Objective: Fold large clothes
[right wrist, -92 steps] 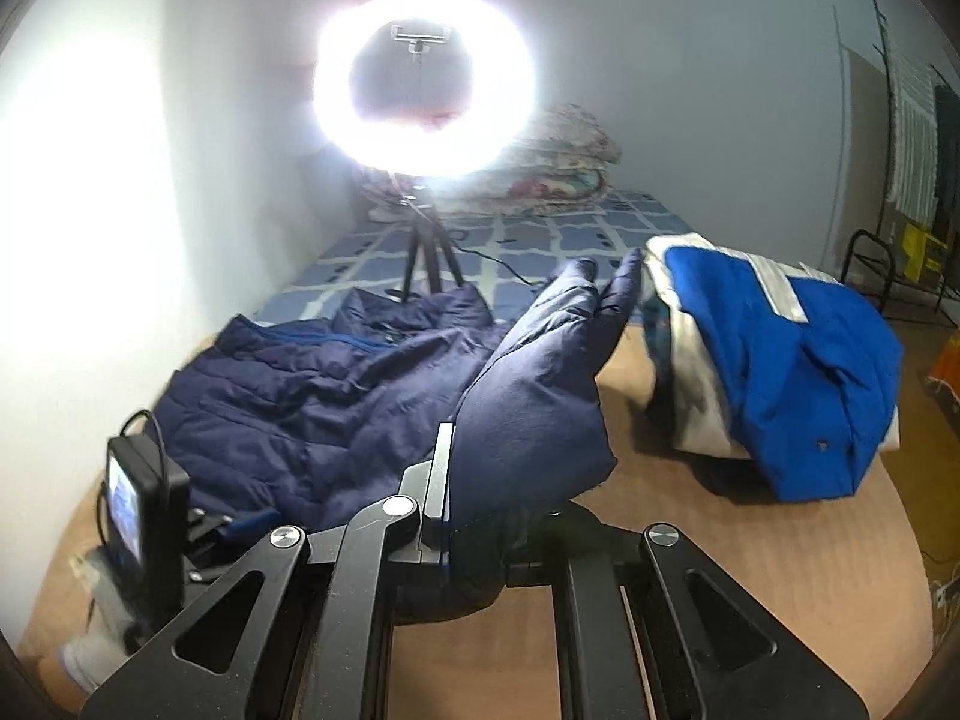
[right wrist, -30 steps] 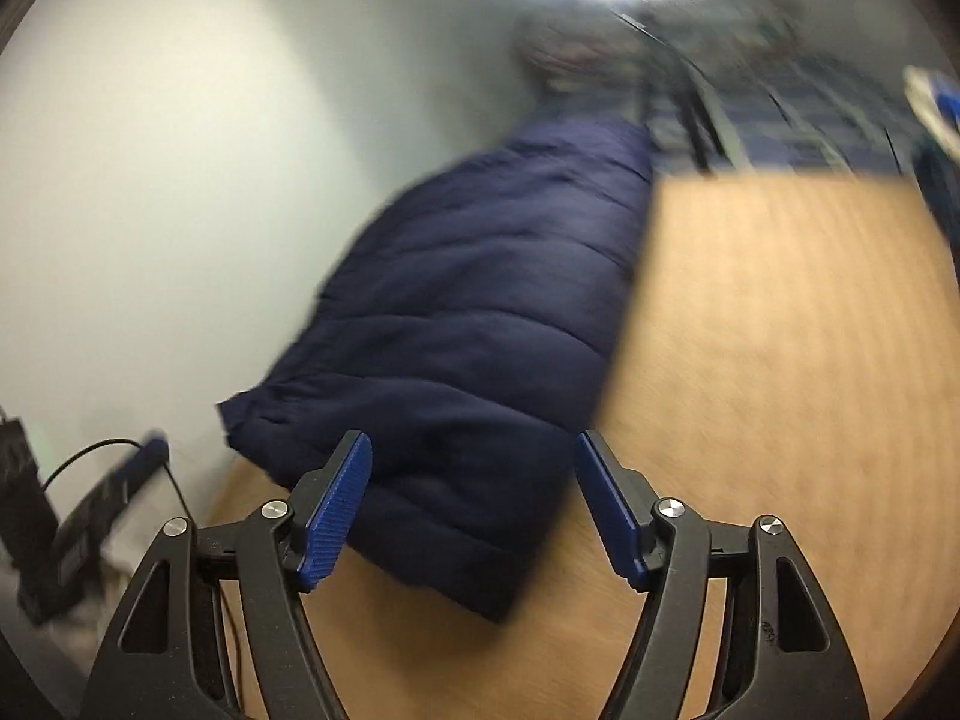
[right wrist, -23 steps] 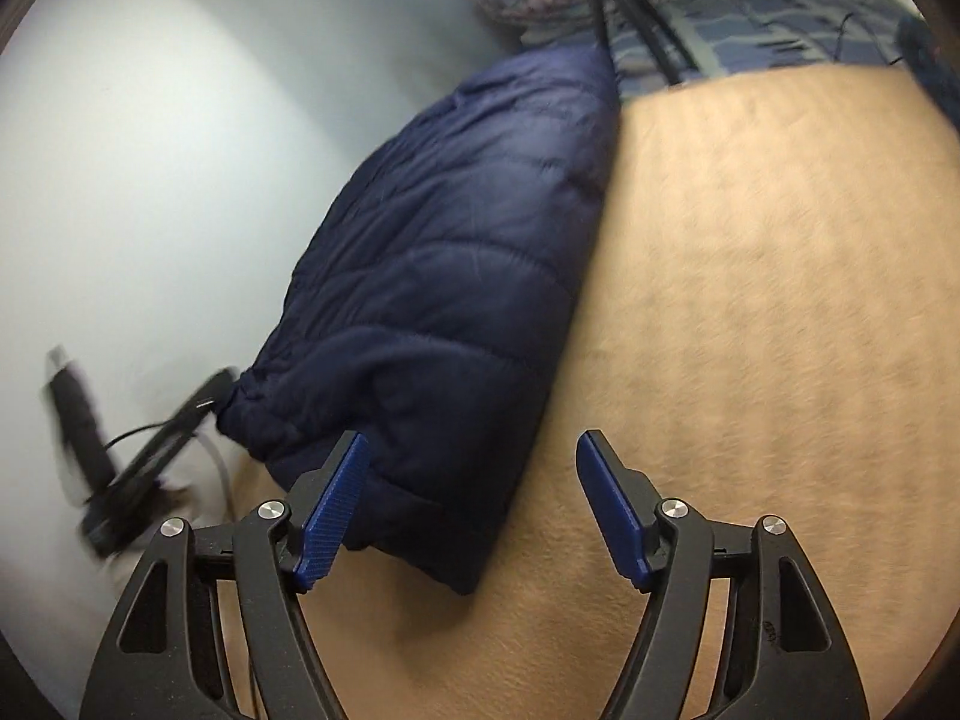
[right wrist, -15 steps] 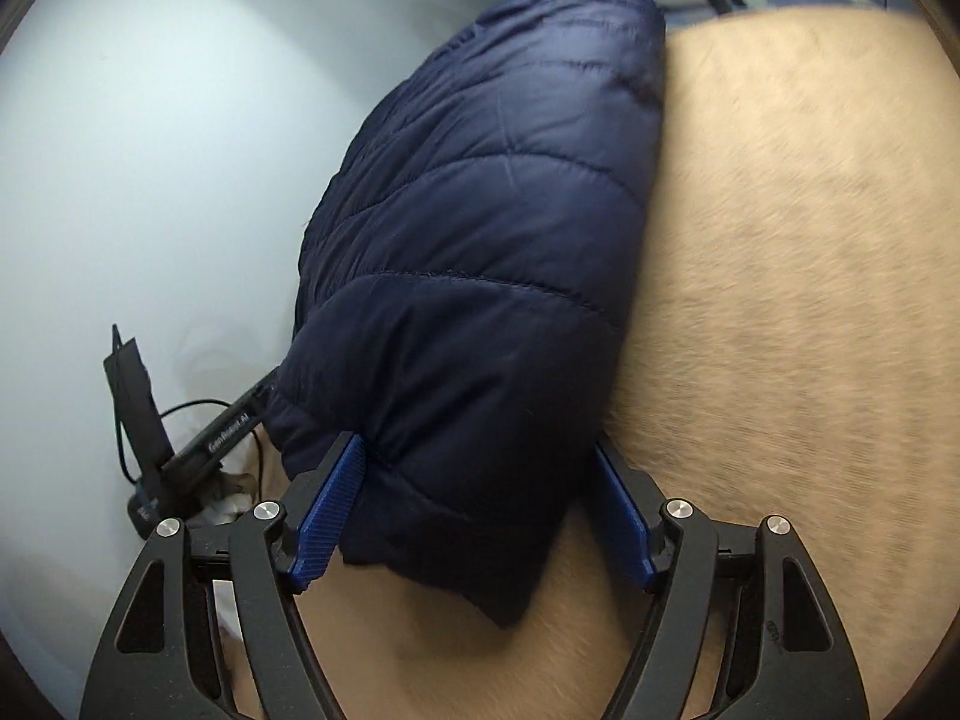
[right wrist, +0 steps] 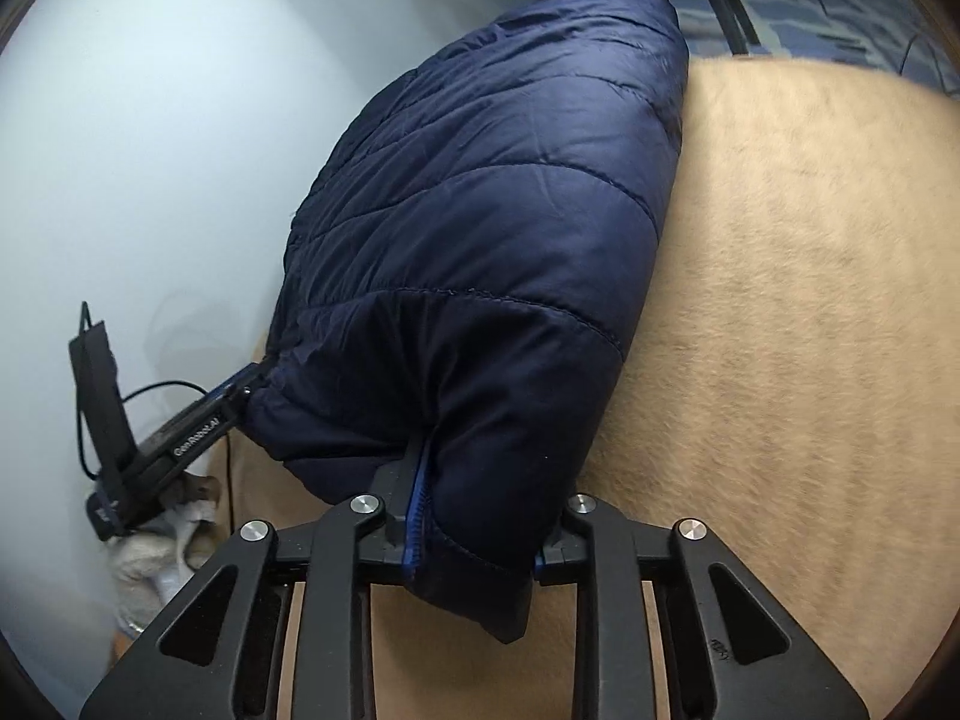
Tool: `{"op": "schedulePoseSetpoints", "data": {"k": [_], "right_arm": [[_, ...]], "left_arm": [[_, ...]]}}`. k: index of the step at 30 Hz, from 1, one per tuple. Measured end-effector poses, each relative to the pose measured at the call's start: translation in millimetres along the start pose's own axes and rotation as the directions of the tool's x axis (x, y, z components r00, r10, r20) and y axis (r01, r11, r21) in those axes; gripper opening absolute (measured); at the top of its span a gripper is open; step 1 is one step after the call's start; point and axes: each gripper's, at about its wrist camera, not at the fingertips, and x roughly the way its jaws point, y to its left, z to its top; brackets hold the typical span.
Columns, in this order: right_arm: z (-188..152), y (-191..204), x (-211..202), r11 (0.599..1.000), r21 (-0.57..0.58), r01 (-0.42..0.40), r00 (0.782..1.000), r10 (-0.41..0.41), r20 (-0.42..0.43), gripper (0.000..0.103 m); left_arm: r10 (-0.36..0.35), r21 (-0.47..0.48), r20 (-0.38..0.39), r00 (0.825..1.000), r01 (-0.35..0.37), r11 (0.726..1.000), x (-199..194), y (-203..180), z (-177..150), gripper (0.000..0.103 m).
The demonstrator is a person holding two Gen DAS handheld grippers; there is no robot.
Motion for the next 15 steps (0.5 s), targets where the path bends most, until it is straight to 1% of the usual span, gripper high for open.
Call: {"op": "schedulePoseSetpoints", "data": {"k": [4,7,9,12,15], "right_arm": [[-13.9,-1.6,-21.3,0.999,-0.026,0.038,0.999,-0.039,-0.021,0.022],[-30.2,-2.3,-40.7,0.997,-0.045,0.070,0.997,-0.072,-0.041,0.021],[-45.3,-3.8,-55.9,0.994,-0.065,0.090,0.994,-0.093,-0.050,0.021],[-71.9,-11.2,-78.1,0.991,-0.069,0.114,0.991,-0.118,-0.058,0.021],[-103.2,-20.4,-101.9,0.989,-0.064,0.134,0.988,-0.139,-0.068,0.021]], "left_arm": [[-0.045,0.008,-0.036,0.998,0.045,0.999,-16.1,-10.0,-17.2,0.034],[-0.093,0.012,-0.069,0.993,0.094,0.995,-33.2,-21.5,-38.1,0.034],[-0.137,0.012,-0.093,0.986,0.138,0.990,-47.7,-30.8,-56.0,0.034],[-0.181,0.028,-0.120,0.976,0.186,0.982,-61.3,-37.0,-74.1,0.034],[-0.191,0.084,-0.133,0.973,0.203,0.975,-67.7,-43.7,-80.6,0.034]]}}
